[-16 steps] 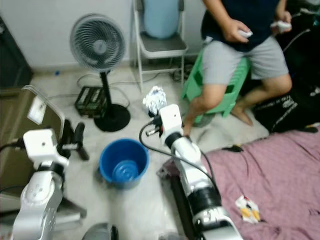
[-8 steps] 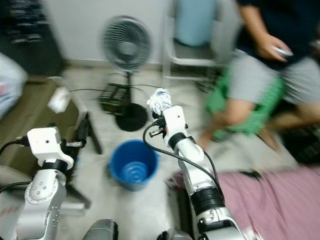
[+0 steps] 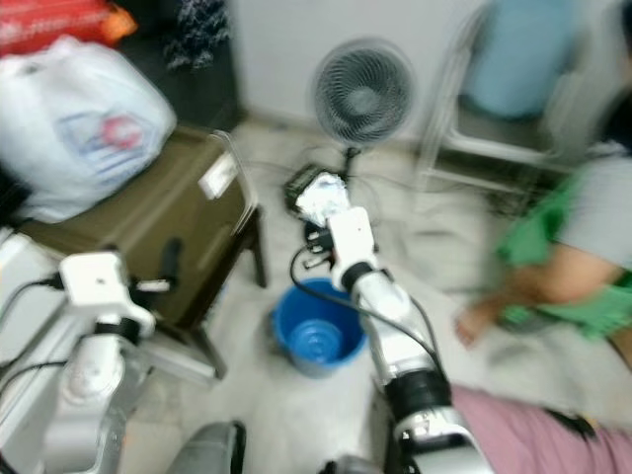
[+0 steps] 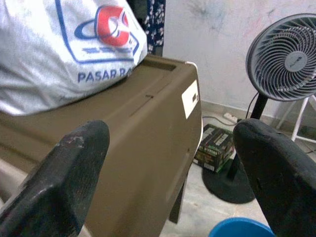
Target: Clean up the room
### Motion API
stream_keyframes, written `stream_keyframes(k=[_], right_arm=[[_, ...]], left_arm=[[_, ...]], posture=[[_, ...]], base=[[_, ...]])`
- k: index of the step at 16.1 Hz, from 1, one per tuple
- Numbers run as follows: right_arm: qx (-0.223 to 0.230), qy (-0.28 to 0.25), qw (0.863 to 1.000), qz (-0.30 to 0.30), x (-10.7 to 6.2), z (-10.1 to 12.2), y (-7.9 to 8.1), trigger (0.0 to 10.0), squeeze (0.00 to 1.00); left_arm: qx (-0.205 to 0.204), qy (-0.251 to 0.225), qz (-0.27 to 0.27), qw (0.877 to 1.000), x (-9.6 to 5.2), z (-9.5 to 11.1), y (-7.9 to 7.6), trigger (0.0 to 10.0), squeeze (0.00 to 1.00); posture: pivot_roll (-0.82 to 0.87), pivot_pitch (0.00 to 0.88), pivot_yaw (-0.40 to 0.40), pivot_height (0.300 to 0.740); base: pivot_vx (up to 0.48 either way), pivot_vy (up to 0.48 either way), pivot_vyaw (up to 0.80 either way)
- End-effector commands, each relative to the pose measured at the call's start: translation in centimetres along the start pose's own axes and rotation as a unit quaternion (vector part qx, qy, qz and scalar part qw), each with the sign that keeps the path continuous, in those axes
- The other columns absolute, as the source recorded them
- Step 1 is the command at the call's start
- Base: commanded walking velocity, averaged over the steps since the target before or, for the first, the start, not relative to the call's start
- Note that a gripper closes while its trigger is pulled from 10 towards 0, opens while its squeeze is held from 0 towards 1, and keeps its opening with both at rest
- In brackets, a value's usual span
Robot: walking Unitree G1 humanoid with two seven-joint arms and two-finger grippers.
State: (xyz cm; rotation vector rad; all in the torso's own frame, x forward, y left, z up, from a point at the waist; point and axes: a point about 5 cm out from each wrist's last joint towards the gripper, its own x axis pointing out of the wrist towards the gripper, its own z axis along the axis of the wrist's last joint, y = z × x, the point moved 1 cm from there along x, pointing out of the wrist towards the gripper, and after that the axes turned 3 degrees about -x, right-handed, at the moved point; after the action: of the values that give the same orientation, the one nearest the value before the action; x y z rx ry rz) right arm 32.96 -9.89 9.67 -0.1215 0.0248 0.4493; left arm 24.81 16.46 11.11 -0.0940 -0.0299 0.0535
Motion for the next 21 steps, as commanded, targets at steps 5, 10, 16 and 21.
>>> stream_keyframes(k=[5,10,16,21], right_arm=[[0.001,0.000,1.000,-0.002,0.08,0.01,-0.09,10.0,0.00],[0.009,0.001,1.000,-0.006,0.09,-0.08,-0.19,10.0,0.00],[0.016,0.005,1.000,-0.010,0.11,-0.22,-0.20,10.0,0.00],[0.015,0.005,1.000,-0.010,0.27,-0.14,-0.23,10.0,0.00]], left_arm=[[-0.006,-0.005,-0.014,1.000,0.02,0.15,-0.23,10.0,0.00],[-0.010,-0.007,-0.022,1.000,-0.05,0.20,-0.42,10.0,0.00],[-0.010,-0.009,-0.027,1.000,-0.02,0.22,-0.49,10.0,0.00],[-0.009,-0.010,-0.024,1.000,0.14,0.32,-0.44,10.0,0.00]], posture=[[0.03,0.053,-0.076,0.740],[0.03,0.047,-0.077,0.740],[0.03,0.044,-0.075,0.740],[0.03,0.060,-0.074,0.740]], base=[[0.000,0.000,0.42],[0.102,0.000,0.00],[0.253,0.000,-0.07],[0.253,0.000,0.00]])
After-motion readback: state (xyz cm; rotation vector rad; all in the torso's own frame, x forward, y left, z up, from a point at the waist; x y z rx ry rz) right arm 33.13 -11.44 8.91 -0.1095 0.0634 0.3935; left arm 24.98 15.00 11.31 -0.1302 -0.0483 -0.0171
